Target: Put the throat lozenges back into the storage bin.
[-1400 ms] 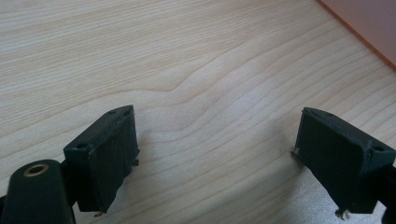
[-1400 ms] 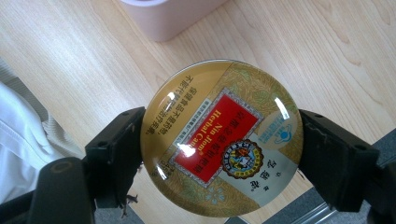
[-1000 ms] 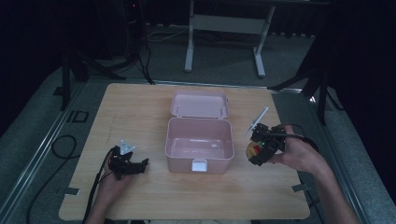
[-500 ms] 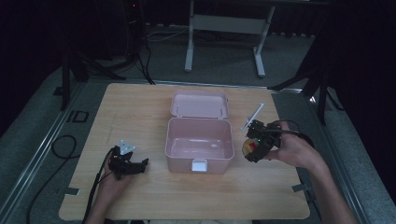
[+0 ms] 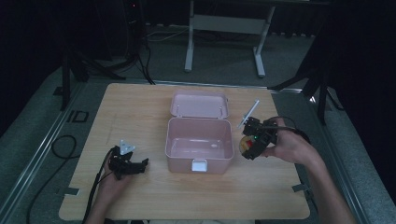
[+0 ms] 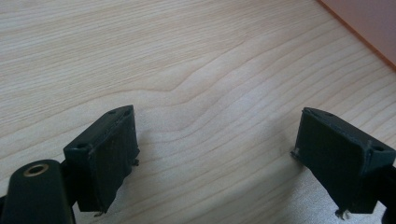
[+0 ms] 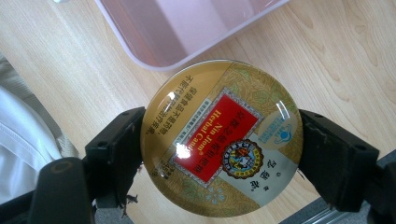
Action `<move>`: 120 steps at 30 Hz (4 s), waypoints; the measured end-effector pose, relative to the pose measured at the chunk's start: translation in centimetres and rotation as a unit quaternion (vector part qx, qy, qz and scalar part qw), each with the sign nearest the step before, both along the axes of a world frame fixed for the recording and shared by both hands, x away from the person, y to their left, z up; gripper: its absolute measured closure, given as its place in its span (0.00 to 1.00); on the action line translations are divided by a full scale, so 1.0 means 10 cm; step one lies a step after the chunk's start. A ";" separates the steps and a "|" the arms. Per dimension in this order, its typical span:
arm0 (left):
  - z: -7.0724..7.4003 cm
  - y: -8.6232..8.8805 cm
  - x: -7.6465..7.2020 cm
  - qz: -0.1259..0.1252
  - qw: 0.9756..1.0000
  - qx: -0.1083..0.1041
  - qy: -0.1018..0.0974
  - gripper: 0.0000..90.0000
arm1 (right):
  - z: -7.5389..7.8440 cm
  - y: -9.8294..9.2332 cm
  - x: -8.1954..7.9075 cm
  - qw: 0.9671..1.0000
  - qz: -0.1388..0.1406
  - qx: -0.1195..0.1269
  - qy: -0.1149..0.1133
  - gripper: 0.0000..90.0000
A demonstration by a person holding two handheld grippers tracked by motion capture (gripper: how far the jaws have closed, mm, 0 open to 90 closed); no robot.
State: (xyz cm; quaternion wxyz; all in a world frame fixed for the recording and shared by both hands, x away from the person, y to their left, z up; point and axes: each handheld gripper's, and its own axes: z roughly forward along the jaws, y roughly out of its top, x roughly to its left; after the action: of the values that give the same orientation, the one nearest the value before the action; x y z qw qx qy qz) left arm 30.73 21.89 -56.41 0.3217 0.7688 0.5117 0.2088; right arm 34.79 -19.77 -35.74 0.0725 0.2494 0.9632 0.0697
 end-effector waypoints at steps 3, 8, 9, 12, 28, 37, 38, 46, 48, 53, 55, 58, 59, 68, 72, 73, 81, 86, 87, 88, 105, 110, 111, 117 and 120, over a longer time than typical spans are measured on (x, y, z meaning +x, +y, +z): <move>0.00 0.00 0.00 0.000 1.000 0.000 0.000 0.15 | 0.00 0.02 0.01 1.000 0.001 -0.002 0.001 0.22; 0.00 0.00 0.00 0.000 1.000 0.000 0.000 0.15 | 0.00 0.06 0.03 1.000 0.005 -0.002 0.004 0.22; 0.00 0.00 0.00 0.000 1.000 0.000 0.000 0.15 | 0.00 0.06 0.03 1.000 0.005 -0.003 0.005 0.22; 0.00 0.00 0.00 -0.001 1.000 0.000 0.000 0.15 | 0.01 0.07 0.05 1.000 0.005 -0.002 0.006 0.22; 0.00 0.00 0.00 0.000 1.000 0.000 0.000 0.15 | 0.07 0.21 0.10 1.000 0.012 0.000 0.009 0.22; 0.00 0.00 0.00 -0.002 1.000 0.000 0.000 0.15 | 0.07 0.25 0.12 1.000 0.014 0.000 0.010 0.22; 0.00 0.00 0.00 -0.002 1.000 0.000 0.000 0.15 | 0.07 0.25 0.12 1.000 0.014 -0.001 0.011 0.22; 0.00 -0.01 0.01 -0.002 1.000 -0.001 -0.001 0.15 | 0.06 0.32 0.13 1.000 0.018 0.001 0.012 0.22; 0.00 0.00 0.01 -0.002 1.000 -0.001 -0.001 0.15 | 0.06 0.33 0.13 1.000 0.018 0.001 0.013 0.22; 0.00 0.00 0.01 -0.002 1.000 -0.001 -0.001 0.15 | 0.05 0.36 0.14 1.000 0.019 0.003 0.013 0.22; 0.00 0.00 0.01 -0.002 1.000 -0.001 -0.001 0.15 | 0.05 0.38 0.14 1.000 0.020 0.004 0.013 0.22; 0.00 -0.01 0.01 -0.002 1.000 -0.001 -0.001 0.15 | 0.04 0.39 0.14 1.000 0.019 0.005 0.013 0.22; 0.00 0.00 0.01 -0.002 1.000 -0.001 0.000 0.15 | 0.03 0.40 0.14 1.000 0.019 0.005 0.013 0.22; 0.00 -0.01 0.01 -0.002 1.000 -0.001 -0.001 0.15 | 0.01 0.47 0.14 1.000 0.025 0.005 0.014 0.22; 0.00 -0.01 0.01 -0.002 1.000 -0.001 -0.001 0.15 | 0.02 0.50 0.14 1.000 0.027 0.006 0.012 0.22; 0.00 -0.01 0.01 -0.002 1.000 -0.001 -0.001 0.15 | 0.01 0.51 0.14 1.000 0.027 0.006 0.012 0.22; 0.00 -0.01 0.01 -0.002 1.000 -0.001 -0.001 0.15 | 0.01 0.59 0.14 0.999 0.032 0.009 0.012 0.22; 0.00 -0.01 0.01 -0.002 1.000 -0.001 -0.001 0.15 | 0.00 0.63 0.15 0.999 0.037 0.006 0.012 0.22; 0.00 -0.01 0.01 -0.002 1.000 0.000 -0.001 0.15 | 0.00 0.64 0.15 0.999 0.038 0.005 0.012 0.22; 0.00 -0.01 0.01 -0.002 1.000 -0.001 -0.001 0.15 | 0.00 0.65 0.15 0.999 0.037 0.005 0.012 0.22; 0.00 -0.01 0.01 -0.002 1.000 -0.001 -0.001 0.15 | -0.05 0.79 0.18 0.999 0.042 -0.001 0.017 0.22; 0.00 -0.01 0.01 -0.003 1.000 -0.001 -0.001 0.15 | -0.08 0.82 0.20 0.999 0.044 -0.005 0.019 0.22; 0.00 -0.01 0.01 -0.003 1.000 -0.001 -0.001 0.15 | -0.09 0.82 0.20 0.999 0.043 -0.006 0.021 0.22; 0.00 -0.01 0.01 -0.003 1.000 0.000 0.000 0.15 | -0.13 0.85 0.23 0.999 0.043 -0.011 0.023 0.22; 0.00 -0.01 0.01 -0.004 1.000 0.000 0.000 0.15 | -0.16 0.87 0.24 0.999 0.041 -0.012 0.026 0.22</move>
State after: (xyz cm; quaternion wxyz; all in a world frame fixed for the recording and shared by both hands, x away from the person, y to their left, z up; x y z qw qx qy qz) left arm 30.81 21.83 -56.41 0.3228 0.7705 0.5089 0.2077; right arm 37.22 -11.02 -37.29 0.0479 0.2106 0.9749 0.0548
